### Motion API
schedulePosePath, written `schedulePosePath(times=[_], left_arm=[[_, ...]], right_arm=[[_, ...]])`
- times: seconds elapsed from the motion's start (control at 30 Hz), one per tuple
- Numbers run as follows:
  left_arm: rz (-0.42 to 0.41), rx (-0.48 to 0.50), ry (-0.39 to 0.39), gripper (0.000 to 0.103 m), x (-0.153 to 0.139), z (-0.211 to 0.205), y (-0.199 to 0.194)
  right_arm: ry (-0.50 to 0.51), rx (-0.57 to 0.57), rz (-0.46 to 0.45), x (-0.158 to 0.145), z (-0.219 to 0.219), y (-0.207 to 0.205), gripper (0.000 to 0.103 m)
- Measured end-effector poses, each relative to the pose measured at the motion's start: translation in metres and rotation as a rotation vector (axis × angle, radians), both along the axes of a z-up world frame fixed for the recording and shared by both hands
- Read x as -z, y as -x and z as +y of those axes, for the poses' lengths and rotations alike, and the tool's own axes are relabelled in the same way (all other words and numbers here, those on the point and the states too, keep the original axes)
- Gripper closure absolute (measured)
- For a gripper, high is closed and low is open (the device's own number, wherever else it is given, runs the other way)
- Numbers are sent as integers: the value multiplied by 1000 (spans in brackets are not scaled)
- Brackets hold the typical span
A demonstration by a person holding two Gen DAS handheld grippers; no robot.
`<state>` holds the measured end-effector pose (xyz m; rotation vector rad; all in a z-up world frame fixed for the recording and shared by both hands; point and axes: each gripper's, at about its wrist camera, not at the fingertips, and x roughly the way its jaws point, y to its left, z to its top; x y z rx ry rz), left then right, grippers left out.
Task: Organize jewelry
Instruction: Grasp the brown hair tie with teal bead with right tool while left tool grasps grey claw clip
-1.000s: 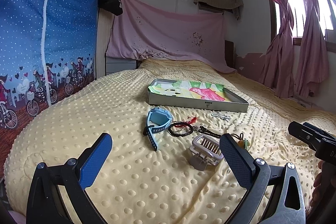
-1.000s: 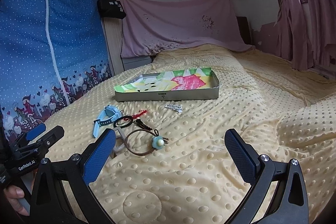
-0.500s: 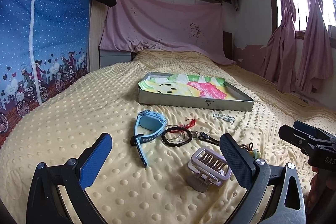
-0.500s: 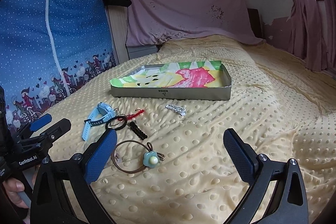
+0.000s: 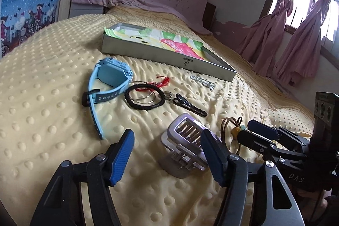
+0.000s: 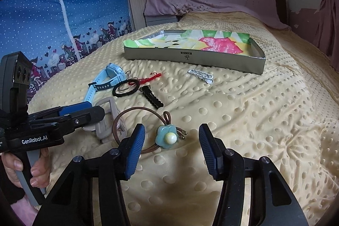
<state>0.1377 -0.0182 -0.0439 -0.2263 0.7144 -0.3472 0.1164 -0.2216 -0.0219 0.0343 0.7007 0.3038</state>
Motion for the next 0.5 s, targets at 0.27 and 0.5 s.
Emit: schedulePosePath(times=[0.27,0.5], left_arm=[[45,42,75,70,5,-1,-1],[20,37,72,81,2,-4,6]], right_arm=[[-29,-10,52,8,0,-8,66],[-19,-12,39,7,5,-4,79]])
